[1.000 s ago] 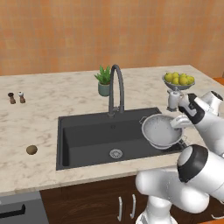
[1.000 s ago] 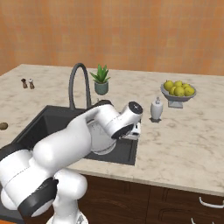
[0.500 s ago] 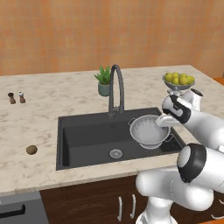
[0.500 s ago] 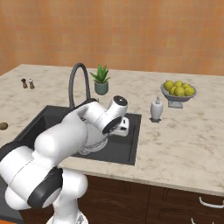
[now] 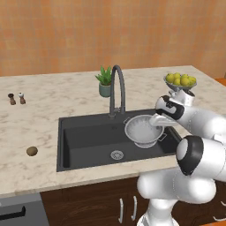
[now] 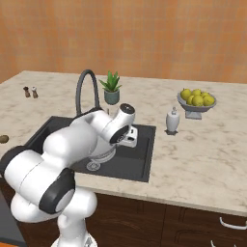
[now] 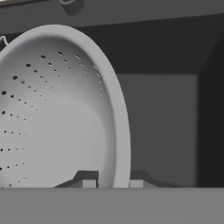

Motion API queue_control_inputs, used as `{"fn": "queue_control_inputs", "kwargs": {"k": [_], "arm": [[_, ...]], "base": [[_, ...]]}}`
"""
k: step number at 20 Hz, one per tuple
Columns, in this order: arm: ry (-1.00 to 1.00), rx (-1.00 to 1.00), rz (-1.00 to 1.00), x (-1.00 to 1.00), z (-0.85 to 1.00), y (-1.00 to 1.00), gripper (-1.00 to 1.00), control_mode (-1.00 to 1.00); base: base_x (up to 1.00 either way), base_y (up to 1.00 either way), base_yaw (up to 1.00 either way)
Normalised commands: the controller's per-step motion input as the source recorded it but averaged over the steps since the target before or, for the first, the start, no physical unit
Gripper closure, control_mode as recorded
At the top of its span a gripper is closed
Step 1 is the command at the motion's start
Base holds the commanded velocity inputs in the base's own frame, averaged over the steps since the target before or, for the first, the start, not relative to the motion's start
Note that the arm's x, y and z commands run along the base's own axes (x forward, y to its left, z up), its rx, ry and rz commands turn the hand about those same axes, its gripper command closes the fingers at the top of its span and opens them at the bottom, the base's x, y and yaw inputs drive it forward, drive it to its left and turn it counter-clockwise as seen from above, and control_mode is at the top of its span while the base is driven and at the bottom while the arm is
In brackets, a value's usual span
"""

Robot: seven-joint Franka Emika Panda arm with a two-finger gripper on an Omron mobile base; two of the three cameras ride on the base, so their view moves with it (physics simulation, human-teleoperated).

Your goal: Put the colander in the sink, put the kiwi in the colander, and turn on the sink faucet and pour water over the colander.

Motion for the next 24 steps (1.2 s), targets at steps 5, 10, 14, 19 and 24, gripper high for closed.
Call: {"fn": "queue_control_inputs", "kwargs": {"k": [5,10,14,19,24], "arm": [[0.00,0.00,0.03,0.24,-0.21,0.08,1.00,-1.00],[0.00,0.00,0.00,0.15,-0.23,0.01,1.00,-1.00],[0.00,0.00,0.00,0.18,-0.30,0.12,1.00,-1.00],[0.00,0.00,0.00,0.20,-0.30,0.17,1.00,-1.00],[0.00,0.00,0.00,0.17,-0.34,0.11,1.00,-1.00]], "base": [[0.00,0.00,0.00],[0.00,0.00,0.00],[0.00,0.00,0.00],[0.00,0.00,0.00],[0.00,0.00,0.00]]}}
